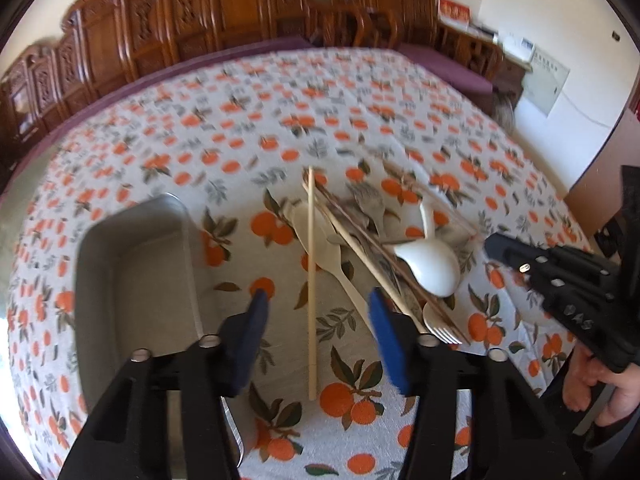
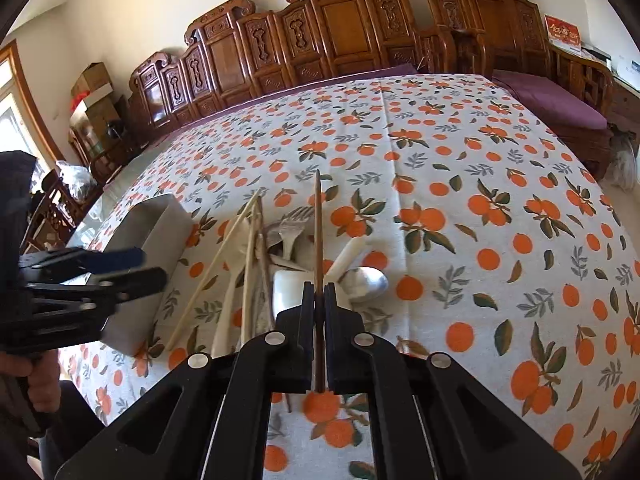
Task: Organize utensils
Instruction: 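Grasp a wooden chopstick with the left tool while the right tool grasps another, then carry the chopstick into the grey tray with the left tool while the right tool holds its own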
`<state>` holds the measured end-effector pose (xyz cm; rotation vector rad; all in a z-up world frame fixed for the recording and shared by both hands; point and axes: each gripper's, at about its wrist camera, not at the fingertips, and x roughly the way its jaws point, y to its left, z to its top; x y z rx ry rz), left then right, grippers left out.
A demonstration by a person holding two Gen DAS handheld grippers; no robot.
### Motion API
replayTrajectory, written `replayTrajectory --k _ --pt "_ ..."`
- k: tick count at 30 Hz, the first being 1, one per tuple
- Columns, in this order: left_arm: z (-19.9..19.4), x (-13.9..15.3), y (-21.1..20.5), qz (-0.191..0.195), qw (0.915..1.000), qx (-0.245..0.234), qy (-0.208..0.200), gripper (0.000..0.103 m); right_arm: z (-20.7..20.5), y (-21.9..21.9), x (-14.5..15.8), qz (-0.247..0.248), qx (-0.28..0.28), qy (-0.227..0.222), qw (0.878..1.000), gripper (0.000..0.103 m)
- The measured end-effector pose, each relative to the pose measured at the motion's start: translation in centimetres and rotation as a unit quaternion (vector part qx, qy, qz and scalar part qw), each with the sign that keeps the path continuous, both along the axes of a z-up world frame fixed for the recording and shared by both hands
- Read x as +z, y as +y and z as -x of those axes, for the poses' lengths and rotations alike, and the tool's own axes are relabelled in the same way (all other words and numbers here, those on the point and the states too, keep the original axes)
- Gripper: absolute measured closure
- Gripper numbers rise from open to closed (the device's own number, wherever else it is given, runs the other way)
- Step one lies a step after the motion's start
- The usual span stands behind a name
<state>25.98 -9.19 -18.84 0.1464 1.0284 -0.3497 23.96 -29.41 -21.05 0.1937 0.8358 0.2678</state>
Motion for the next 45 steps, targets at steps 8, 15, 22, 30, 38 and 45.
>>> replayTrajectory --k 8,15,22,30,38,45 --pt "-1.7 -2.9 -0.5 -0.006 0.9989 0.011 0.046 0.082 0.2 -0.4 -0.1 -0.023 0.006 -0.001 1.0 0.097" --pt "-2.4 -4.1 -1.0 -0.031 0.9977 0.014 0.058 0.092 0.4 -0.1 0.2 -0.021 0.01 -0.008 1.0 0.097" --pt "-2.5 -4.3 -0.7 -0.025 0.9973 0.02 0.066 0.099 0.5 0.3 0.2 -0.018 0.016 -0.009 1.0 0.097" --pt "-1.5 -3.5 -0.3 -0.026 0.9981 0.022 0.052 0.099 0.7 1.0 0.4 -0.015 0.023 -0.013 1.0 0.097" --pt "0.9 0.4 0.9 0.006 0.9996 0.018 0.02 0.099 1.1 2.1 1.2 -0.017 0.041 -0.025 0.999 0.097" --pt "2.3 2.5 2.9 0.018 0.9997 0.012 -0.005 0.099 1.2 3.8 2.2 -0.02 0.062 -0.039 0.997 0.097"
